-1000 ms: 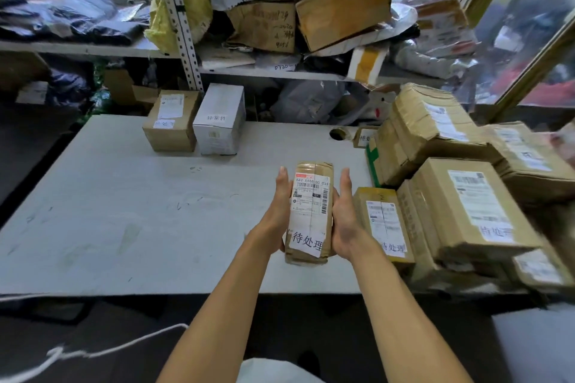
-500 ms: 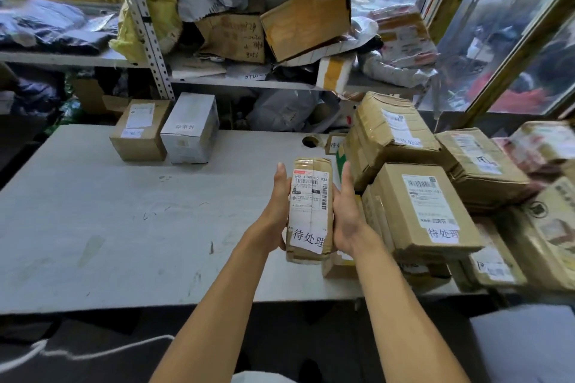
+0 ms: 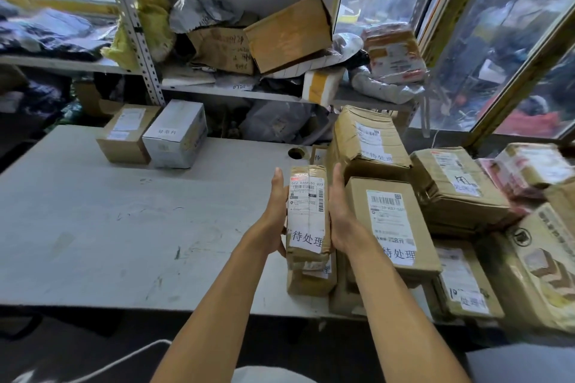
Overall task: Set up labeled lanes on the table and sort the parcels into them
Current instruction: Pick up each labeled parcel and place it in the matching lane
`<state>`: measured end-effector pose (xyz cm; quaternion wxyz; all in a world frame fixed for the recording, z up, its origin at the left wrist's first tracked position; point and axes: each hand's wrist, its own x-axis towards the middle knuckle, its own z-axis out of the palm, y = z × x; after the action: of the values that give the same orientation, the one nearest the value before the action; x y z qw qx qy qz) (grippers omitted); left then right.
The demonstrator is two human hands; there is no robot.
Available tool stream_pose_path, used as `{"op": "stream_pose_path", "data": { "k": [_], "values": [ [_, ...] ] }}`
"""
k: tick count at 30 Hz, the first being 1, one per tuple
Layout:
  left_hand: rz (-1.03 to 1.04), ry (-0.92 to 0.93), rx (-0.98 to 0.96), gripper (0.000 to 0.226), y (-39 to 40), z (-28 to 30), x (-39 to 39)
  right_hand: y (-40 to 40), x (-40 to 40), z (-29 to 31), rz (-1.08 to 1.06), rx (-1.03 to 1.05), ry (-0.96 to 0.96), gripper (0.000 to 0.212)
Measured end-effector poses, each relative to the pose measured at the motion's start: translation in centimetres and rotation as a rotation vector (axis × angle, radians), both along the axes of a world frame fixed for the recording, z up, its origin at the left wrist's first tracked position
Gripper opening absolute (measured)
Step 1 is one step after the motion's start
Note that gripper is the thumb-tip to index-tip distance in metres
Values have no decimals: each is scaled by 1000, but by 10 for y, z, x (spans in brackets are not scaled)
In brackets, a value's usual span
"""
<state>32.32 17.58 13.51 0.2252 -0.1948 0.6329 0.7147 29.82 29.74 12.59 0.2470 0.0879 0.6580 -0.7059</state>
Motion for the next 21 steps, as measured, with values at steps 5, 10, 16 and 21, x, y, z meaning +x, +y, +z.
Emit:
{"op": "stream_pose_path", "data": {
  "k": [5, 10, 16, 21],
  "values": [
    [-62, -34, -25, 86, 8, -15, -5, 0, -10, -3, -35, 105, 33, 131],
    [-84, -27, -27, 88, 15, -21, -5, 1, -6, 8, -47, 123, 155, 121],
    [-99, -5, -51, 100, 18, -21, -4, 3, 1, 13, 19, 159, 148, 123],
    [-158, -15, -53, 103, 19, -22, -7, 7, 6, 11, -14, 181, 184, 111]
  ]
}}
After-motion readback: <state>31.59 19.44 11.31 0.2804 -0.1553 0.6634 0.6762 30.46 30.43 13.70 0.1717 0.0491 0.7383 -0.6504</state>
